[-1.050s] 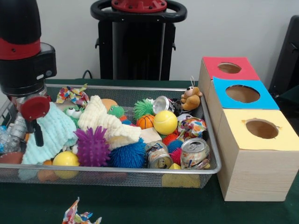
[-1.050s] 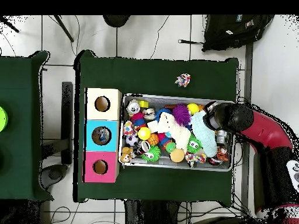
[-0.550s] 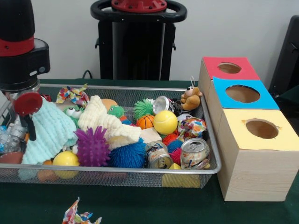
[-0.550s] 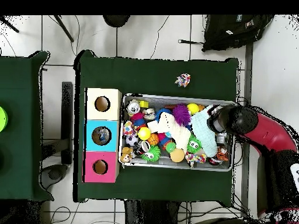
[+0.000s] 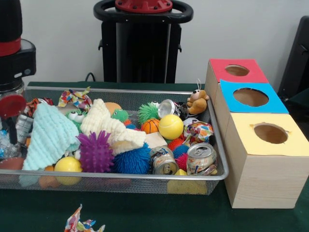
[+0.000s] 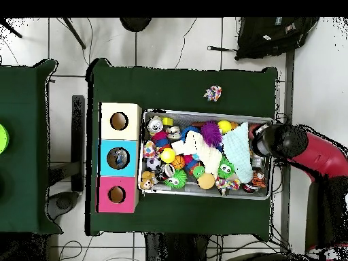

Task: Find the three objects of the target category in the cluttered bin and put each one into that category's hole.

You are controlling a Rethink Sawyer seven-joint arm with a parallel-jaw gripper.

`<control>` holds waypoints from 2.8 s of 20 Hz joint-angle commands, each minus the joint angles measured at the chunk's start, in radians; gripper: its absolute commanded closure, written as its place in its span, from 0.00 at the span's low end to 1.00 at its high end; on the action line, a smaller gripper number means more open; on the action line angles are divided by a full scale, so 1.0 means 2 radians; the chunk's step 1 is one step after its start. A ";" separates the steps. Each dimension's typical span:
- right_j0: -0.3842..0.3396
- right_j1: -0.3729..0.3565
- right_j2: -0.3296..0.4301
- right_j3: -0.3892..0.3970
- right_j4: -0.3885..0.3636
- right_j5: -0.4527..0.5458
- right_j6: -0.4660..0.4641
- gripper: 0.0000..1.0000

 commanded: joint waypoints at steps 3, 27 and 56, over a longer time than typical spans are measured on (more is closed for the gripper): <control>-0.012 0.044 0.013 -0.042 -0.028 0.040 -0.056 0.00; -0.011 0.051 0.008 -0.011 -0.024 0.083 -0.052 0.00; -0.013 0.149 -0.008 -0.062 -0.034 0.003 -0.013 0.00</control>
